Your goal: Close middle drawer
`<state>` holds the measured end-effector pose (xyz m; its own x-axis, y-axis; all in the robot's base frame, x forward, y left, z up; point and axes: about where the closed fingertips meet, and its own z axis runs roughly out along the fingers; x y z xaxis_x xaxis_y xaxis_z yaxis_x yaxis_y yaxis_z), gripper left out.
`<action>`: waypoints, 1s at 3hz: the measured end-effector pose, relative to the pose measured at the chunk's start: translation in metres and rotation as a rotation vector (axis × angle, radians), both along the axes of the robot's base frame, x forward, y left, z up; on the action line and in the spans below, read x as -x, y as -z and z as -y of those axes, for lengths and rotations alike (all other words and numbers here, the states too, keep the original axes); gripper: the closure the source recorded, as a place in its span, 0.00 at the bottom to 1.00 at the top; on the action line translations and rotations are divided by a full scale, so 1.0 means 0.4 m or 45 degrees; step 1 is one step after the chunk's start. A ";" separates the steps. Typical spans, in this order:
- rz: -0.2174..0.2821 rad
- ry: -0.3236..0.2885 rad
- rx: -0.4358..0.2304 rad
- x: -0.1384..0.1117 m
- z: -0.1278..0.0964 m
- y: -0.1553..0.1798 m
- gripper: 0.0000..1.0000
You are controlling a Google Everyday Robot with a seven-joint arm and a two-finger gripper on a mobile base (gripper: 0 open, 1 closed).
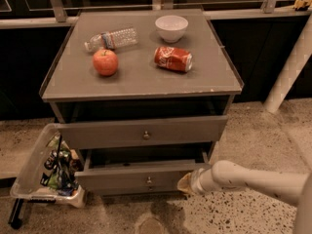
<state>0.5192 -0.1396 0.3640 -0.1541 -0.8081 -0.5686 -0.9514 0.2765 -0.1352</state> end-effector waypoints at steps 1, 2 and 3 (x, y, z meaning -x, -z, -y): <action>-0.004 -0.042 0.004 -0.009 -0.040 0.004 1.00; -0.004 -0.042 0.004 -0.009 -0.040 0.004 1.00; -0.001 -0.013 0.025 -0.013 -0.016 -0.011 1.00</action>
Offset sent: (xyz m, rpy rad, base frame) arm 0.0034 0.0159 -0.0015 -0.0033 0.0028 0.0327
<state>0.5242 -0.1332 0.3684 -0.1459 -0.8204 -0.5528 -0.9543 0.2640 -0.1400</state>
